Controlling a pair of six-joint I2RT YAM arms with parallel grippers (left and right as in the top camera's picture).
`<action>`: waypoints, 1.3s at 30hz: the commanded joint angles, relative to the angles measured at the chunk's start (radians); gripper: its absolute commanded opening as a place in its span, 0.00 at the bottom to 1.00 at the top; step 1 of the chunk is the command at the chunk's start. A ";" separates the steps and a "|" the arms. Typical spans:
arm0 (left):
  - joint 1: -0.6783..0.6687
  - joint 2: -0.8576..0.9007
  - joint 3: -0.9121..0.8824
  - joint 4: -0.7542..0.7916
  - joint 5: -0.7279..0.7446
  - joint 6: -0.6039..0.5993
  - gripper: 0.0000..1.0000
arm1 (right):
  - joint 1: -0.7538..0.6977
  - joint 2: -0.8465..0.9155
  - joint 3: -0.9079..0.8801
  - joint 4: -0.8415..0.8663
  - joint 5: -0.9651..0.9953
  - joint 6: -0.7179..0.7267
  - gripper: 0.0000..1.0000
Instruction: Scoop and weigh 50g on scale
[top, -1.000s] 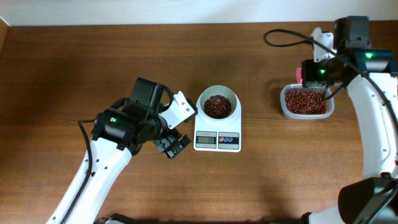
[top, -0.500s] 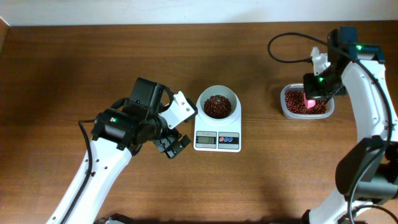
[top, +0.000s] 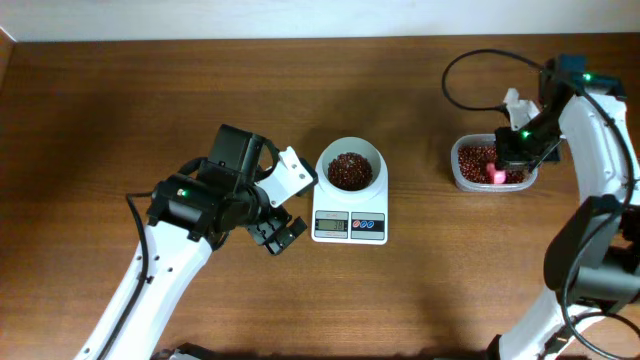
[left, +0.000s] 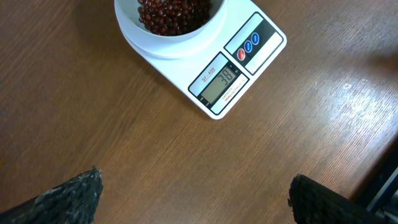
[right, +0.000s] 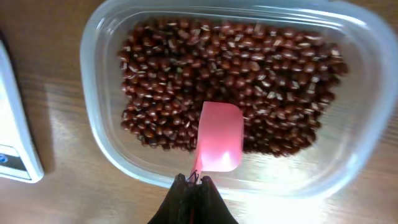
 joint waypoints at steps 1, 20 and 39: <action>0.005 -0.009 -0.003 0.001 0.003 0.016 0.99 | -0.001 0.015 0.015 -0.013 -0.072 -0.031 0.04; 0.005 -0.009 -0.003 0.001 0.003 0.016 0.99 | -0.107 0.082 0.015 0.017 -0.423 -0.061 0.04; 0.005 -0.009 -0.003 0.001 0.003 0.016 0.99 | -0.338 0.082 0.015 -0.029 -0.769 -0.161 0.04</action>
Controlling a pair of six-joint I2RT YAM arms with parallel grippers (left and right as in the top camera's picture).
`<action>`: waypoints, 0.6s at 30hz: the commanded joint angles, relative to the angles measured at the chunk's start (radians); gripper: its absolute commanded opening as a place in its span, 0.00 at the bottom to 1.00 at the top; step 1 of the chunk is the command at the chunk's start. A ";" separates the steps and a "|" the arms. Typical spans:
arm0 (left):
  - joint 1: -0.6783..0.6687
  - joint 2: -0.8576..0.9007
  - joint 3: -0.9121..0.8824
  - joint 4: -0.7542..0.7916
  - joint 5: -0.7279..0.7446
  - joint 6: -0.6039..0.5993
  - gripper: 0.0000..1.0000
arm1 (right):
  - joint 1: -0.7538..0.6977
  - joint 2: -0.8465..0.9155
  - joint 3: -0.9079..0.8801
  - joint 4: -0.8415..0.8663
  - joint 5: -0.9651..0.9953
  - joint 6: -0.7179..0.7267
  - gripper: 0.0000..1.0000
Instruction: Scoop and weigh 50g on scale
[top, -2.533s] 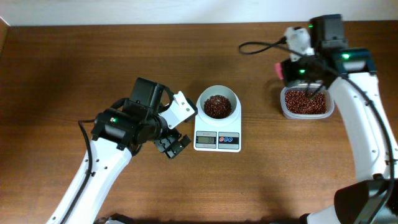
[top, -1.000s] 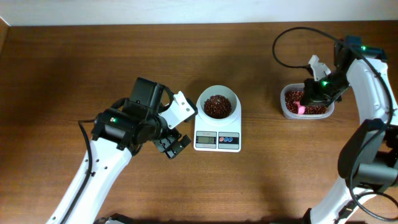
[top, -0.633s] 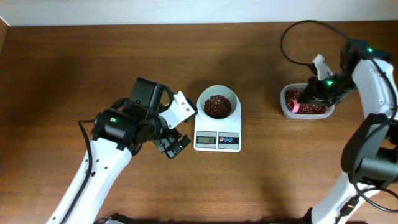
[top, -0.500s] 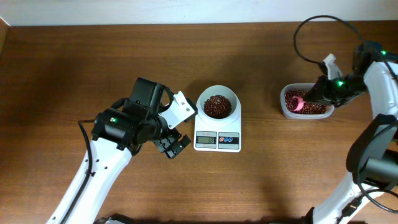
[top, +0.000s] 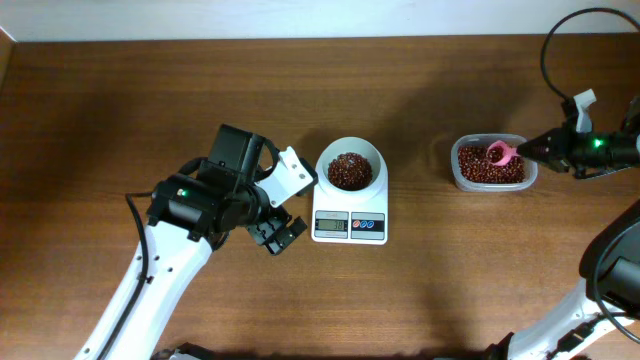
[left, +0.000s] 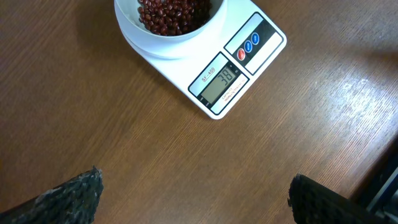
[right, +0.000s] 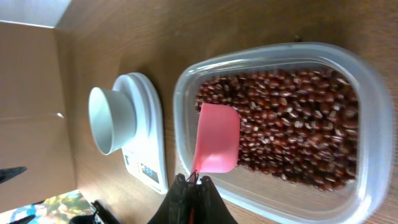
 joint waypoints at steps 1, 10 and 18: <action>0.005 -0.009 -0.003 0.001 0.003 0.016 0.99 | -0.001 0.018 0.012 -0.006 -0.082 -0.041 0.04; 0.005 -0.009 -0.003 0.001 0.003 0.016 0.99 | 0.021 0.018 0.012 -0.006 -0.233 -0.040 0.04; 0.005 -0.009 -0.003 0.001 0.003 0.016 0.99 | 0.203 0.018 0.012 -0.005 -0.355 -0.040 0.04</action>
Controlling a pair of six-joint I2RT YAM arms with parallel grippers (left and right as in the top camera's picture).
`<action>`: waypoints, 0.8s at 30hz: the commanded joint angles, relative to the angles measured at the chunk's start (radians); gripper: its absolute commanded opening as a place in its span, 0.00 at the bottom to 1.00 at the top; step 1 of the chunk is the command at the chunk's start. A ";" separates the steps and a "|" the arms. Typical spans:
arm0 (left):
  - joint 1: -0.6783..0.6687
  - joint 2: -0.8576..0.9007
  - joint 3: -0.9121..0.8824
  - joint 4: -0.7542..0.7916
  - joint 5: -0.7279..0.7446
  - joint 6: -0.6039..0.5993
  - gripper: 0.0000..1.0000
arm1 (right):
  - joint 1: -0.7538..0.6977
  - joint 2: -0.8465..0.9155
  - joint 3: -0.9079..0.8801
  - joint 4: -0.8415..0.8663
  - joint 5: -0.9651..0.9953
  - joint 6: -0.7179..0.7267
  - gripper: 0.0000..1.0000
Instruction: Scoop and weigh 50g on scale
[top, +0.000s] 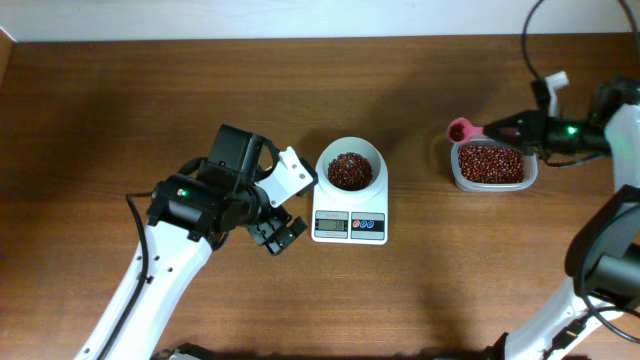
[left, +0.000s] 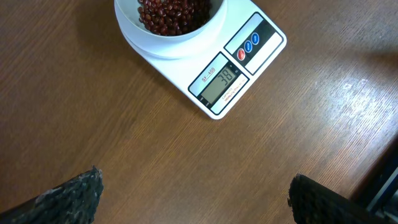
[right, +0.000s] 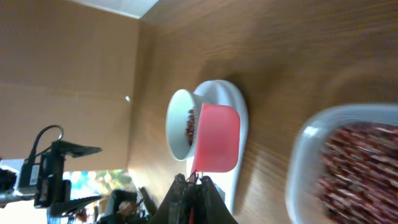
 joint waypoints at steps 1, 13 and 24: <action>0.005 -0.009 -0.003 0.000 0.003 0.016 0.99 | 0.090 0.018 0.012 0.000 -0.078 -0.012 0.04; 0.005 -0.009 -0.003 0.000 0.003 0.016 0.99 | 0.415 0.017 0.015 0.076 0.032 -0.019 0.04; 0.005 -0.009 -0.003 0.000 0.003 0.016 0.99 | 0.571 0.016 0.129 0.084 0.407 0.011 0.04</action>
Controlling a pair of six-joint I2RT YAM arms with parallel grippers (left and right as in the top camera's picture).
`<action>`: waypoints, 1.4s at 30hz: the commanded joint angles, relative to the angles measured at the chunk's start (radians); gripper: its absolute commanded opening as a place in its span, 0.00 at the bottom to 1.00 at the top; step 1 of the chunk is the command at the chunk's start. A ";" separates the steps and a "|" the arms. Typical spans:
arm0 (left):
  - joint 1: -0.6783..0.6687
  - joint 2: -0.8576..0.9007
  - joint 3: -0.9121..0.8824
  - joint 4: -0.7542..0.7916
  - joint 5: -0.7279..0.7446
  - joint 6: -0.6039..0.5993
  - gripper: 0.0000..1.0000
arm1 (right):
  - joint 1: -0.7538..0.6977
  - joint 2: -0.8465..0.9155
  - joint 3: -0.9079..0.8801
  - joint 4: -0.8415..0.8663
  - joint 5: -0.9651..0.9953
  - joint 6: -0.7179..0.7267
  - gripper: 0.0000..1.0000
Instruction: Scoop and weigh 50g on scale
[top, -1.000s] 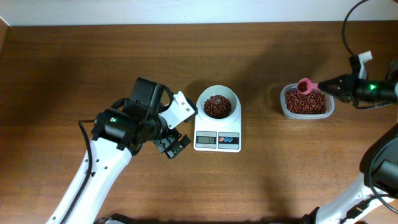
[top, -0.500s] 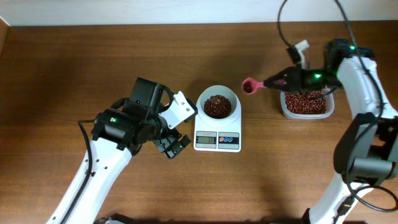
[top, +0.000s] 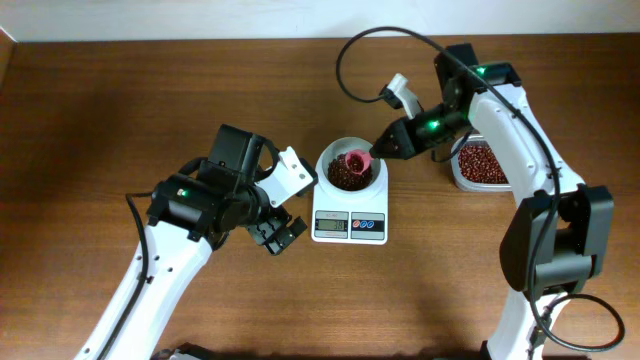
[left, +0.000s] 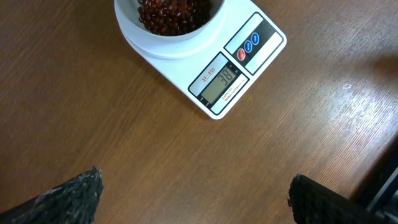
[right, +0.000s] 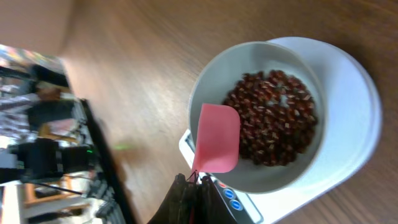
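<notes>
A white digital scale (top: 349, 226) carries a white bowl (top: 372, 184) part full of red beans (top: 345, 176); its display (left: 221, 82) shows digits. My right gripper (top: 385, 148) is shut on the handle of a pink scoop (top: 355, 159), which hangs over the bowl's beans; in the right wrist view the pink scoop (right: 217, 137) covers the bowl's (right: 211, 87) near rim. A clear tub of red beans (top: 481, 162) sits at the right, partly behind the right arm. My left gripper (top: 279, 233) stands open over bare table left of the scale, its fingertips (left: 68, 196) wide apart.
The right arm reaches in from the right across the bean tub. The left arm comes in from the lower left. A black cable loops over the table's back above the bowl. The back wall runs along the table's far edge.
My right gripper has moved left with the pink scoop, from beside the tub's left end to over the bowl on the scale. The left arm has not moved.
The scoop first lay in the tub's beans with my right gripper shut on its handle. Then it sat at the tub's upper left, then hung just outside the tub's left edge. Now it is over the bowl. The left gripper stayed open throughout.
</notes>
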 joint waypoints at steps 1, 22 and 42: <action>0.005 -0.009 -0.003 0.001 0.003 0.016 0.99 | 0.023 0.016 0.047 0.001 0.123 0.006 0.04; 0.005 -0.008 -0.003 0.000 0.003 0.016 0.99 | 0.169 0.010 0.079 0.042 0.457 0.048 0.04; 0.005 -0.008 -0.003 0.000 0.003 0.016 0.99 | 0.238 -0.007 0.159 0.037 0.706 0.086 0.04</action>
